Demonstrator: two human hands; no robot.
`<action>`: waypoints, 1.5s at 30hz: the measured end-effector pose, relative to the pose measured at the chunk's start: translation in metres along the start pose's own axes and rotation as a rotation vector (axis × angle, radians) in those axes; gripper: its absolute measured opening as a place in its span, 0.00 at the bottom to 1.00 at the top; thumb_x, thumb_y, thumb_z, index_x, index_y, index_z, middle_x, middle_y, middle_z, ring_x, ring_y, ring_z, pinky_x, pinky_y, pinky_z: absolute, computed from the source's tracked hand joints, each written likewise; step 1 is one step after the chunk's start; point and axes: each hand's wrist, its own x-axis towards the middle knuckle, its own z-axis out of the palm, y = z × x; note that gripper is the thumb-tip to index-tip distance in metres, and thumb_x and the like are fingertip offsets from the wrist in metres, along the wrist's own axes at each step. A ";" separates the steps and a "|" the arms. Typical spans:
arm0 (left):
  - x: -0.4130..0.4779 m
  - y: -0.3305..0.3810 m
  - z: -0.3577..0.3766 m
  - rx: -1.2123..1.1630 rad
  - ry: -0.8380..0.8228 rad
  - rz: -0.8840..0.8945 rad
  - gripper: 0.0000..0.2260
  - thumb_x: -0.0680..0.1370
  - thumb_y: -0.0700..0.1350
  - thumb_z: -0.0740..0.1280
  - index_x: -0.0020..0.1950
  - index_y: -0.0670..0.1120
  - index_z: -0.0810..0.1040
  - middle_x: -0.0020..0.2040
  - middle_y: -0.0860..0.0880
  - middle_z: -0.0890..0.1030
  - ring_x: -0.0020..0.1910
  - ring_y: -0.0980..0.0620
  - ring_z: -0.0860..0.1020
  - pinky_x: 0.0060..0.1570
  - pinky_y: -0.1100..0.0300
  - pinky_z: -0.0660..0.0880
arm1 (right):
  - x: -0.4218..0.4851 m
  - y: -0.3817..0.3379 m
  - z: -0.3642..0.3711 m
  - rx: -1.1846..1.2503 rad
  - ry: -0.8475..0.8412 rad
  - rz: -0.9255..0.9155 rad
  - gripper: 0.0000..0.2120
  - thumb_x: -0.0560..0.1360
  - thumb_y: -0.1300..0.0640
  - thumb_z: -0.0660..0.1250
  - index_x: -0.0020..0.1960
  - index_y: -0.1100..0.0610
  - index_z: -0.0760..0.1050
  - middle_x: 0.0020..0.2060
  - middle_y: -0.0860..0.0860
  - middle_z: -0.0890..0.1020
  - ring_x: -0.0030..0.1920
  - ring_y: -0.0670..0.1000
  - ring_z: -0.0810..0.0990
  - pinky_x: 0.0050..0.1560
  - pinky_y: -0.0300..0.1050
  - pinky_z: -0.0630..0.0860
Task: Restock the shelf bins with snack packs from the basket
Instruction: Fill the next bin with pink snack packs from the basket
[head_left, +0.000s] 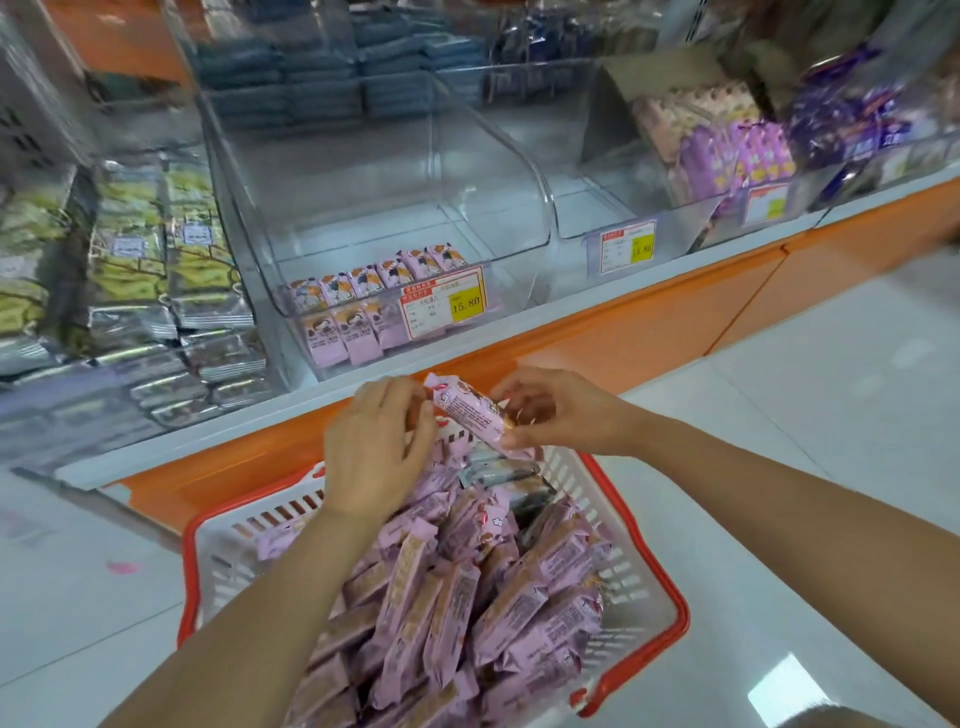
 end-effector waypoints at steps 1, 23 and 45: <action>0.006 0.002 -0.007 0.032 0.066 0.079 0.13 0.79 0.49 0.56 0.47 0.43 0.76 0.41 0.46 0.77 0.41 0.45 0.74 0.38 0.52 0.67 | -0.005 -0.009 -0.009 0.001 0.004 -0.021 0.19 0.70 0.61 0.76 0.59 0.56 0.76 0.48 0.53 0.84 0.42 0.45 0.80 0.44 0.41 0.78; 0.048 -0.008 -0.047 0.483 0.039 0.166 0.26 0.78 0.48 0.56 0.77 0.45 0.65 0.73 0.43 0.71 0.72 0.42 0.68 0.74 0.42 0.53 | 0.102 -0.137 -0.064 -1.022 0.488 0.035 0.15 0.74 0.52 0.71 0.57 0.58 0.76 0.48 0.58 0.81 0.50 0.59 0.80 0.48 0.50 0.77; 0.047 -0.011 -0.040 0.438 0.134 0.176 0.25 0.78 0.46 0.55 0.76 0.45 0.66 0.71 0.43 0.73 0.72 0.42 0.69 0.74 0.42 0.55 | 0.137 -0.124 -0.061 -1.057 0.257 0.270 0.16 0.79 0.62 0.61 0.32 0.58 0.64 0.32 0.52 0.69 0.38 0.54 0.72 0.28 0.40 0.61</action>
